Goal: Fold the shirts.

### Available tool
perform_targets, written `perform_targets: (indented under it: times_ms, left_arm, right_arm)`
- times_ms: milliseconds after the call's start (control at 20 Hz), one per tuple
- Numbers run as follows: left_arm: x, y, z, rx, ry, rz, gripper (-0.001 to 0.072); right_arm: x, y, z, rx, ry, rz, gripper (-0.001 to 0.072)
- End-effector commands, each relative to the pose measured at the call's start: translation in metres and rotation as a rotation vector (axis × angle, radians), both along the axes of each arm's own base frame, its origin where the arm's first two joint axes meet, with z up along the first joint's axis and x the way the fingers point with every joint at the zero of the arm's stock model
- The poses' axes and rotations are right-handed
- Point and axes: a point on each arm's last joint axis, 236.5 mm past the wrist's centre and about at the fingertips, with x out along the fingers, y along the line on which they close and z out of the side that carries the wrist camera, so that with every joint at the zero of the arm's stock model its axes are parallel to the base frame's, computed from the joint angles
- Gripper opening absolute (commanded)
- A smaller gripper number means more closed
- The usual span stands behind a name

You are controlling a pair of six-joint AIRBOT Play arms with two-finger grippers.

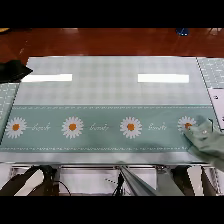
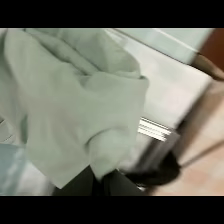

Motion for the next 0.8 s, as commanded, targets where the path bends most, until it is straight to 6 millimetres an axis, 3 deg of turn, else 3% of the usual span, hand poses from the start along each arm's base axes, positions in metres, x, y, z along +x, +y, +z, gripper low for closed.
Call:
perform_targets:
  times_ms: [0,100,150,250,350,400,500,550,600,650,750]
  left_arm:
    - [0.014,0.010,0.010,0.022,-0.070,0.039,0.0022]
    - [0.021,0.016,0.016,0.062,-0.120,0.038,0.0022]
    - [0.024,0.019,0.018,0.076,-0.141,0.040,0.0022]
    - [0.027,0.020,0.017,0.094,-0.151,0.033,0.0022]
    - [0.028,0.020,0.014,0.091,-0.142,0.030,0.0022]
    - [0.029,0.020,0.012,0.090,-0.137,0.030,0.0022]
    - [0.030,0.019,0.008,0.083,-0.127,0.027,0.0023]
    - [0.032,0.017,0.005,0.080,-0.121,0.021,0.0068]
    - [0.033,0.010,0.002,0.077,-0.114,0.004,0.0314]
    - [0.035,0.000,-0.003,0.069,-0.102,-0.020,0.0679]
    - [0.036,-0.041,-0.013,0.055,-0.079,-0.114,0.0714]
  right_arm:
    - [-0.058,0.004,0.011,-0.013,0.207,-0.111,0.0038]
    - [-0.074,0.011,0.013,0.009,0.283,-0.121,0.0039]
    - [-0.084,0.011,0.015,0.003,0.323,-0.111,0.0106]
    - [-0.090,0.005,0.017,-0.049,0.343,-0.110,0.0539]
    - [-0.074,-0.007,0.014,-0.109,0.266,-0.078,0.0576]
    - [-0.051,-0.014,0.009,-0.128,0.173,-0.043,0.0574]
    - [0.032,-0.021,0.006,-0.160,-0.148,0.083,0.0463]
    - [0.078,-0.018,0.014,-0.173,-0.312,0.162,0.0463]
    - [0.118,-0.013,0.024,-0.189,-0.434,0.253,0.0463]
    - [0.157,-0.005,0.036,-0.213,-0.541,0.376,0.0463]
    - [0.229,0.031,0.046,-0.186,-0.702,0.595,0.0465]
